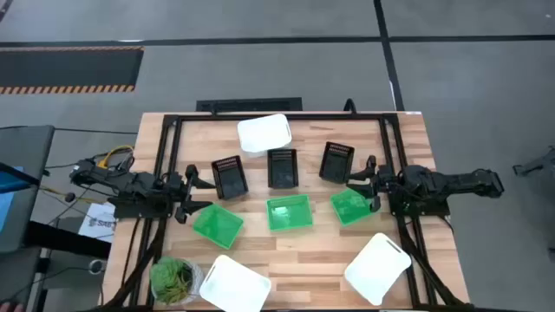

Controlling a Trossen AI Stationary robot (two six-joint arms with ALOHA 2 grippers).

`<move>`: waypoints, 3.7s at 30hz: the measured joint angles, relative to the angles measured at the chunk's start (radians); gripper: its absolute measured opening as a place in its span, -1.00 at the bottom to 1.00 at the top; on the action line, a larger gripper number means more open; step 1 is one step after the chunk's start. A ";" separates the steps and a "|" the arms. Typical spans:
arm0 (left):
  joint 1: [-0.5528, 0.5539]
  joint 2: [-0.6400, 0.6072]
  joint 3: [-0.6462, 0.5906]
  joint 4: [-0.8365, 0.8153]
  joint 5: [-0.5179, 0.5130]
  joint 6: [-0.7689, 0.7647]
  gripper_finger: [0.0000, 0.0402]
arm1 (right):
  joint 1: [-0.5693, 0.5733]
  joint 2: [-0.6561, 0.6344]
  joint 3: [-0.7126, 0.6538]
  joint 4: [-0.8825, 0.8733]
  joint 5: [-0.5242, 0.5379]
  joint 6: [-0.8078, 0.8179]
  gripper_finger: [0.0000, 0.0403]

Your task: Stack baskets by color

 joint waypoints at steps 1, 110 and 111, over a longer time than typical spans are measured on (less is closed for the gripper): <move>0.000 0.000 0.000 0.000 0.000 0.000 0.28 | 0.000 0.000 0.000 0.000 0.000 0.000 -0.21; 0.001 0.000 -0.001 0.048 -0.484 -0.163 0.28 | 0.006 0.057 0.290 -0.026 0.158 0.315 -0.21; 0.001 0.000 -0.001 0.056 -0.484 -0.174 0.28 | 0.006 0.078 0.332 -0.087 0.159 0.313 -0.21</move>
